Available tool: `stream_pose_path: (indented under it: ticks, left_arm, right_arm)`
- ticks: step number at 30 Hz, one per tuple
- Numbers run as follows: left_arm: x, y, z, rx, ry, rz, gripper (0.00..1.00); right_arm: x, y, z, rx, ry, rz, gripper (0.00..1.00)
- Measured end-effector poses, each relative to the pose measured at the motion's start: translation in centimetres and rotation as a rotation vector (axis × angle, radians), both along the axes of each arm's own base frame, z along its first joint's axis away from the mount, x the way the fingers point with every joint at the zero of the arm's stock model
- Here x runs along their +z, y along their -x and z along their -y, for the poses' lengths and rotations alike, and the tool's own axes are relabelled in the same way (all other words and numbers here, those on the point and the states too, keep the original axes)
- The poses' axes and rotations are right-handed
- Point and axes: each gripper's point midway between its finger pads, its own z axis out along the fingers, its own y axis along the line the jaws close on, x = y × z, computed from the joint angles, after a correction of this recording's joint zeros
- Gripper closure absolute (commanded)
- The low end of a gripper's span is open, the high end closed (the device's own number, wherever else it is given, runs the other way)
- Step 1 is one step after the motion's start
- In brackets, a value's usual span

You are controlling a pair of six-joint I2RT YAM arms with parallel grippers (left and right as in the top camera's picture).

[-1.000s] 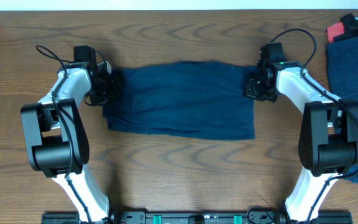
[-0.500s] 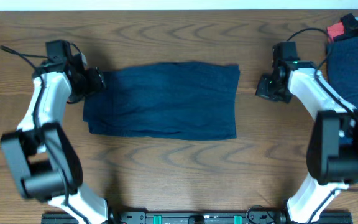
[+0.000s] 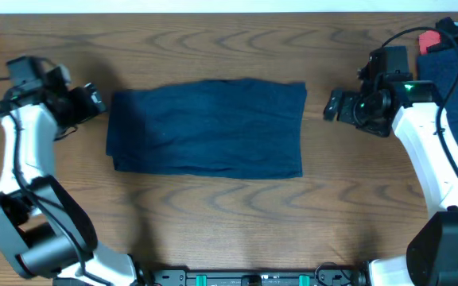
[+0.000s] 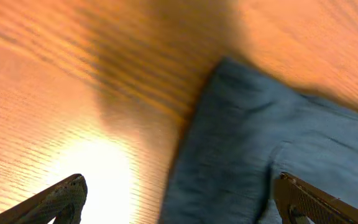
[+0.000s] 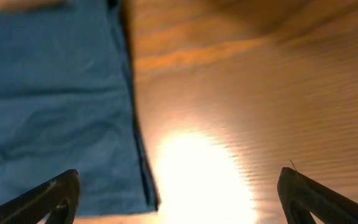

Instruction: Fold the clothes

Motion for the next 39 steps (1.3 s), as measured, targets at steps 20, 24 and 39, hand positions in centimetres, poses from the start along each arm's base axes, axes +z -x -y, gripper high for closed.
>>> stream_pose_path:
  ticks: [20, 24, 39]
  left_arm:
    - [-7.9, 0.9, 0.7, -0.082, 0.315, -0.067, 0.03]
    - [-8.0, 1.1, 1.3, -0.096, 0.355, -0.082, 0.04]
    - [-9.1, 3.1, 8.1, -0.240, 0.414, -0.260, 0.71]
  right_arm:
    - [0.1, 1.4, -5.8, 0.248, -0.017, 0.005, 0.01]
    - [0.1, 1.3, -6.0, 0.257, -0.016, 0.011, 0.01]
    - [0.2, 1.4, -6.7, 0.276, -0.046, 0.016, 0.13]
